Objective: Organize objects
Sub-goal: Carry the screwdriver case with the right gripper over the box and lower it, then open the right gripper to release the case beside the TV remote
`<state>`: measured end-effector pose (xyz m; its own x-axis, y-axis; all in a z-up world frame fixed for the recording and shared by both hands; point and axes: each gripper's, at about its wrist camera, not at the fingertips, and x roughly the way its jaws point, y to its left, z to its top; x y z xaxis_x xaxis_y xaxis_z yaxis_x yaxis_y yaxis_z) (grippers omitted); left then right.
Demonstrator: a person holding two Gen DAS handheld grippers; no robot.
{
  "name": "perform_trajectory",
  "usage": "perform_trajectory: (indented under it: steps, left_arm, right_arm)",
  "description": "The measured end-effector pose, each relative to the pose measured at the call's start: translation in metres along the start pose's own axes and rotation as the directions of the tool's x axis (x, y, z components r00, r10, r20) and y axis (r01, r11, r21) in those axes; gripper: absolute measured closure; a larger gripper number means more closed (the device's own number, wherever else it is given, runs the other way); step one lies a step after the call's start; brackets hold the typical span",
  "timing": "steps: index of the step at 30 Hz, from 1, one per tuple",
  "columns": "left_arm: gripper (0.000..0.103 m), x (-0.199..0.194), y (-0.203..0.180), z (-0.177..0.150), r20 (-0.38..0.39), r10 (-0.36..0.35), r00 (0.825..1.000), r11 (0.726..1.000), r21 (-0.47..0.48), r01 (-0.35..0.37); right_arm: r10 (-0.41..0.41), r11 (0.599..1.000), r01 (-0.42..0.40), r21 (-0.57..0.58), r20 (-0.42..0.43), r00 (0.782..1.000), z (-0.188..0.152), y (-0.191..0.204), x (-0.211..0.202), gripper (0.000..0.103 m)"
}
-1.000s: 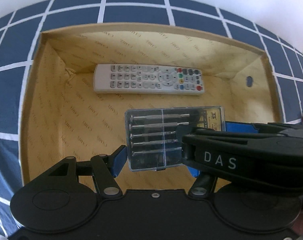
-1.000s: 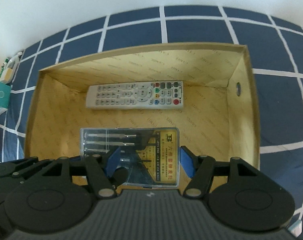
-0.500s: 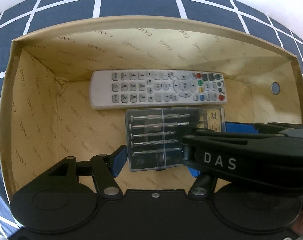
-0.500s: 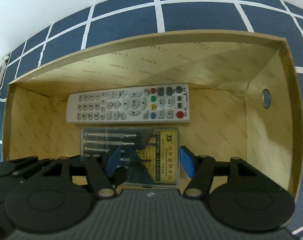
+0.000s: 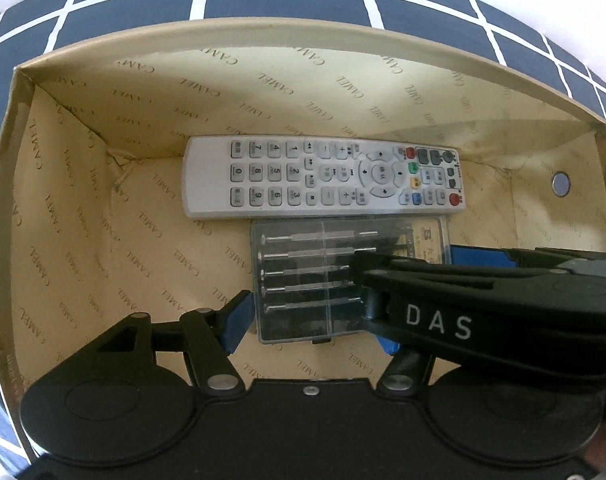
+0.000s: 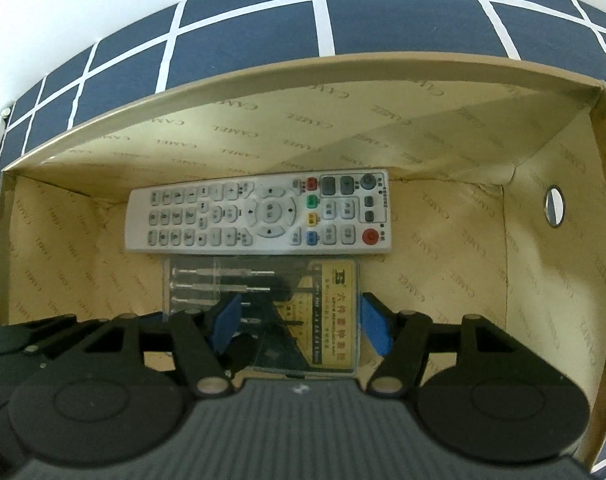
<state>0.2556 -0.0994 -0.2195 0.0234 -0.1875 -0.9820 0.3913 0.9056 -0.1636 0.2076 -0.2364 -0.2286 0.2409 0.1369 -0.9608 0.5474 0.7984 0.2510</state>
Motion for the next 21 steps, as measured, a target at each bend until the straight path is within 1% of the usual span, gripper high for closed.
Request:
perform_trajectory:
  steps: [9, 11, 18, 20, 21]
  left_arm:
    - [0.040, -0.004, 0.003, -0.002, 0.014, -0.001, 1.000, 1.000, -0.020, 0.001]
    - [0.039, -0.009, 0.005, -0.004, 0.018, 0.016, 1.000, 1.000, -0.024, -0.015]
    - [0.038, -0.033, 0.003, -0.012, 0.061, 0.032, 0.998, 0.999, -0.042, -0.029]
    - [0.034, -0.044, 0.001, -0.018, 0.078, 0.035, 0.996, 0.998, -0.047, -0.031]
    - [0.030, -0.049, 0.000, -0.021, 0.090, 0.045, 0.995, 0.998, -0.050, -0.040]
  right_arm:
    - [-0.003, 1.000, 0.003, 0.010, 0.005, 1.000, -0.001, -0.002, 0.000, 0.037]
    - [-0.006, 1.000, 0.006, 0.017, 0.005, 1.000, -0.003, -0.003, -0.002, 0.036]
    - [0.007, 1.000, -0.008, 0.010, 0.046, 0.999, -0.008, -0.002, -0.025, 0.036]
    - [0.017, 1.000, -0.017, -0.002, 0.061, 0.998, -0.011, 0.000, -0.033, 0.035]
    - [0.020, 1.000, -0.020, -0.008, 0.066, 0.998, -0.012, 0.001, -0.037, 0.034]
